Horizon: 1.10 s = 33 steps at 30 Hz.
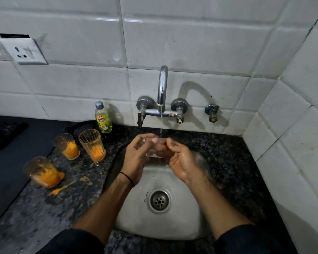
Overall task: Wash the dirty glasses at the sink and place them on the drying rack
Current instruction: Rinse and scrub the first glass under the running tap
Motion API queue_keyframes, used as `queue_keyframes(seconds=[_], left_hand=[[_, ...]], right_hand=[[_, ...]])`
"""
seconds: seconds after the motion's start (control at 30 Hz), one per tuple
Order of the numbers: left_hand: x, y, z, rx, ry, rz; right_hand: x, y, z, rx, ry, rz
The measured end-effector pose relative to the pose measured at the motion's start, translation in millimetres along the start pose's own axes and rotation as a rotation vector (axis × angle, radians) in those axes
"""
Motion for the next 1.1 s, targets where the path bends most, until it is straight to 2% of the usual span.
queue_keyframes(seconds=[0.1,0.17,0.27,0.37,0.5,0.57,0.63,0.7,0.8,0.93,1.1], left_hand=[[-5.0,-12.7,-5.6,0.109,-0.07,0.046],[-3.6,-16.2,-6.8,0.152,-0.056,0.089],[-7.3,-14.4,-9.8,0.154,-0.05,0.166],[-6.4,-12.5,-12.4,0.171,-0.046,0.242],[-2.5,-11.3,-18.7,0.188,-0.025,0.296],[-5.2,-11.5,-21.3,0.191,-0.042,0.317],[-8.0,-10.6,-22.8,0.193,-0.057,0.329],[-9.5,-9.7,-23.6,0.193,-0.053,0.319],[-11.2,-13.1,-25.4,0.215,-0.056,0.325],[-20.8,-18.5,-27.7,0.281,-0.084,0.376],[-25.6,-13.3,-29.6,0.351,-0.038,0.428]], right_hand=[[-20.5,-11.4,-5.1,-0.057,-0.144,0.424],[-31.1,-13.3,-6.3,-0.115,-0.18,0.522],[-37.2,-12.8,-13.6,-0.146,-0.224,0.524],[-35.9,-9.2,-25.7,-0.18,-0.266,0.324],[-34.4,7.0,-34.3,-0.256,-0.191,-0.322],[-26.9,12.0,-37.9,-0.237,-0.081,-0.534],[-22.4,9.9,-41.4,-0.142,0.042,-0.641],[-25.8,7.2,-44.4,-0.093,0.088,-0.748],[-27.0,8.0,-43.5,-0.202,0.139,-0.93],[-22.7,6.9,-44.6,-0.321,0.226,-1.016],[-26.7,0.8,-47.2,-0.368,0.263,-1.056]])
Point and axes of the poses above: each hand's wrist, its own z-axis towards the middle knuckle, its own y-axis out of the back of the hand, x = y × z, the point moved 7 cm from there along z, towards the middle knuckle, and after that the axes turned 10 degrees about -z, right-handed, at the moved point
